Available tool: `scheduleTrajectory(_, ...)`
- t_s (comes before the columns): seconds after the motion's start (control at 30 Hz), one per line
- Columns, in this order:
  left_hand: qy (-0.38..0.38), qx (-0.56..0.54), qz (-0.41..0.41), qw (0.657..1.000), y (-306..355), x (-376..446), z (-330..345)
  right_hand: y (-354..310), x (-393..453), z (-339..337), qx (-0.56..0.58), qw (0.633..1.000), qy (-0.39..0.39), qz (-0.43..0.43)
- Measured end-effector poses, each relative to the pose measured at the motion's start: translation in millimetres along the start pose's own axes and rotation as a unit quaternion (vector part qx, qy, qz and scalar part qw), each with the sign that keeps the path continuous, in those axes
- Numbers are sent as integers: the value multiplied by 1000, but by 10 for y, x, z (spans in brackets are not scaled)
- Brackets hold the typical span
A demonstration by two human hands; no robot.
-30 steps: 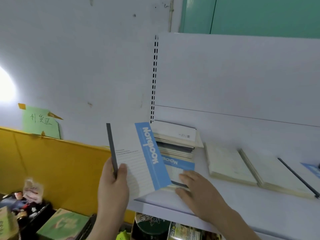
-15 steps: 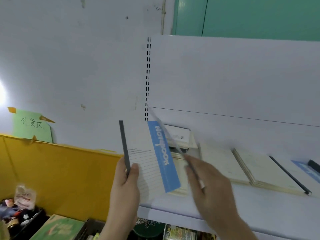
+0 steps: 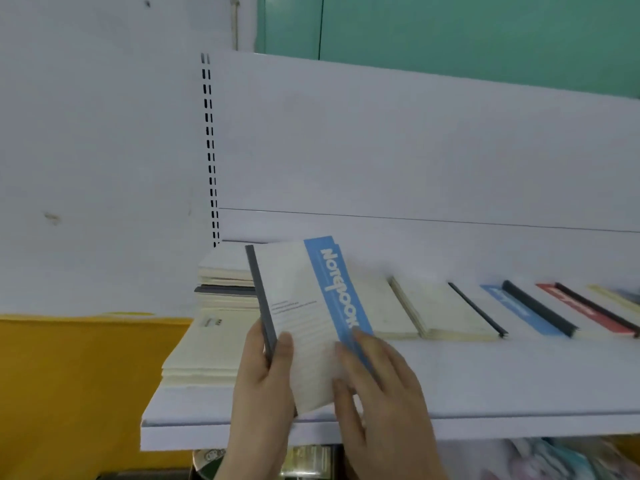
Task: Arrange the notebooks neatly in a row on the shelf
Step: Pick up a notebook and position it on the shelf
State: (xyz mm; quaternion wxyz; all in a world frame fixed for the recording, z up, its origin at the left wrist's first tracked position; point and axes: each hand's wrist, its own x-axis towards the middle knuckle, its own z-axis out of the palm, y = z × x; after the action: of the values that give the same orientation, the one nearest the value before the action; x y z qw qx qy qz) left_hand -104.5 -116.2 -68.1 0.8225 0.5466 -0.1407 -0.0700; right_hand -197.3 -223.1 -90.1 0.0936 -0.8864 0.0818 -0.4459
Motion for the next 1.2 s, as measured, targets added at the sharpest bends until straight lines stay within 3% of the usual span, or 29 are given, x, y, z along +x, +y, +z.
scheduleTrajectory(0.1,-44,-7,-11,999,-112,-36,201,301,-54,-273,-19,989,-36,142)
scheduleTrajectory(0.23,-90,37,11,995,-250,-161,600,506,-272,-592,-14,977,-76,200)
scheduleTrajectory(0.33,-119,74,43,989,-292,-299,943,741,-424,-836,-63,981,-28,179)
scheduleTrajectory(0.53,-144,123,39,981,-486,-583,1677,1436,-642,-1378,-102,979,-22,174)
scheduleTrajectory(0.63,-136,140,40,980,-644,-691,2093,1821,-702,-1673,-174,972,-31,155)
scheduleTrajectory(0.83,-127,228,38,965,-949,-873,2919,2876,-761,-2184,-246,968,-4,45)
scheduleTrajectory(1.03,-214,449,129,858,-1239,-632,3311,3649,-640,-2231,-240,970,-28,5)
scheduleTrajectory(1.2,-337,629,143,686,-1296,-296,3482,4100,-387,-2063,-229,973,-27,2)
